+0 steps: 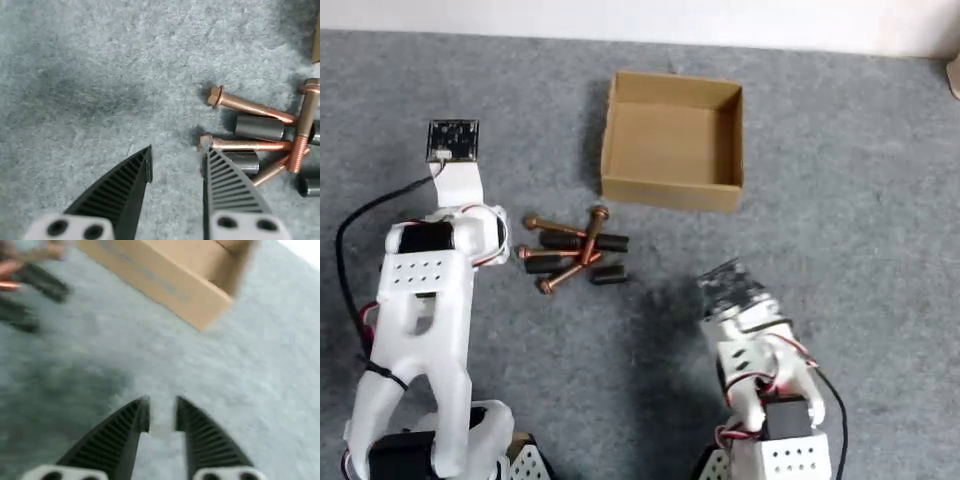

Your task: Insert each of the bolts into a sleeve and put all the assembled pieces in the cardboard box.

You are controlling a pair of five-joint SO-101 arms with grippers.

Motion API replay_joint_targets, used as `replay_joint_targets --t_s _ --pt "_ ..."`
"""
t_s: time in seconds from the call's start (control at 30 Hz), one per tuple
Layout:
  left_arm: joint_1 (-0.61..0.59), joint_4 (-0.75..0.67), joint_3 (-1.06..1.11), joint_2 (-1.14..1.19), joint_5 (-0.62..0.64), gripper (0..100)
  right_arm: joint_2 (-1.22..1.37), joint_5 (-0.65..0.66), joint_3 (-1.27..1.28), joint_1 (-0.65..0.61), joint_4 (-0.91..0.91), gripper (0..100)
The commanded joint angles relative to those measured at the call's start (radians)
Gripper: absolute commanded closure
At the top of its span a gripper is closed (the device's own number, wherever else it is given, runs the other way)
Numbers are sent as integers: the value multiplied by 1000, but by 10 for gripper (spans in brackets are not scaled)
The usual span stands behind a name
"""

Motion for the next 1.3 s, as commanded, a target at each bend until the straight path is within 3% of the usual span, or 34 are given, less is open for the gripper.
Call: replay_joint_targets --t_s 0.0,0.23,0.47,0.6,1.03,1.27 --pt "-2 -26 12 -12 12 835 38 -60 -53 -127 -19 799" --pt "-183 -92 35 -4 233 835 495 -68 -332 -277 -130 818" --pt "-199 -149 77 -8 239 835 1239 -17 -796 -414 -185 818" --pt "-199 -149 77 -7 236 835 1541 29 -998 -486 -183 818" --pt "-243 -172 77 -5 233 835 1784 172 -1133 -501 -185 817" --pt "-239 -172 77 -8 233 835 1913 227 -1133 -417 -189 817"
